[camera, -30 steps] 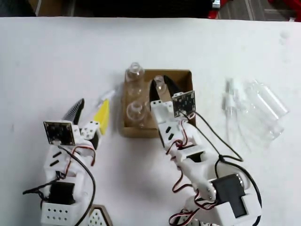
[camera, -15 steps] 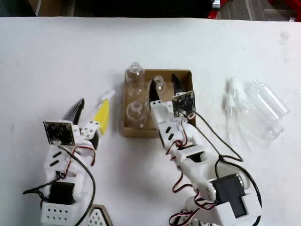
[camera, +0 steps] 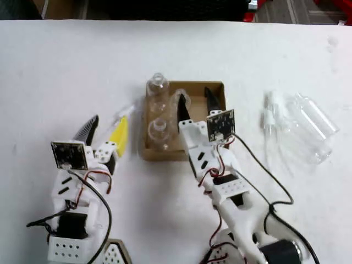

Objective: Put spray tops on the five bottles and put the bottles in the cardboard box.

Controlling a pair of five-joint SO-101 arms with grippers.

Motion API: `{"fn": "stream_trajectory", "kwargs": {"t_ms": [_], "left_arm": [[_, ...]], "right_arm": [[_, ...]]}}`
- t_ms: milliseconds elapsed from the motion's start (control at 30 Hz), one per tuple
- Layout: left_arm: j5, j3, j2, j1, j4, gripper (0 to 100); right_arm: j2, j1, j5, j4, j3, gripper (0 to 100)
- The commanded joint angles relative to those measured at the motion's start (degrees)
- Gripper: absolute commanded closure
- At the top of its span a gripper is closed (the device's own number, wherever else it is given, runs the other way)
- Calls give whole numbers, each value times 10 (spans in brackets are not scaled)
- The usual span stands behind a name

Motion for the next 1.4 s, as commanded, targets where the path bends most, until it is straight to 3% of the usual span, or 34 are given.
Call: {"fn": "stream_trajectory", "kwargs": {"t_ms": [0,500,667,800,933,1033,1167,1367], "left_arm": [[-8,-4,-7,2,-15,779],[-8,-4,-7,2,-15,779],[-8,-4,-7,2,-15,779],[-8,-4,-7,2,-15,779],[-8,-4,-7,2,-15,779],[-8,-4,-7,2,-15,779],[-8,-4,-7,2,-15,779],[-8,-4,-7,2,-15,779]], "right_arm": [[-58,1,1,47,-3,790],[-226,44,-43,207,-1,789],[-319,1,-43,351,-6,811],[-379,-35,-43,539,-88,984],[-374,-35,-43,726,-199,933],[-356,-22,-56,830,-261,961],[-338,36,-81,896,-291,979],[-334,216,-82,895,-234,978]]}}
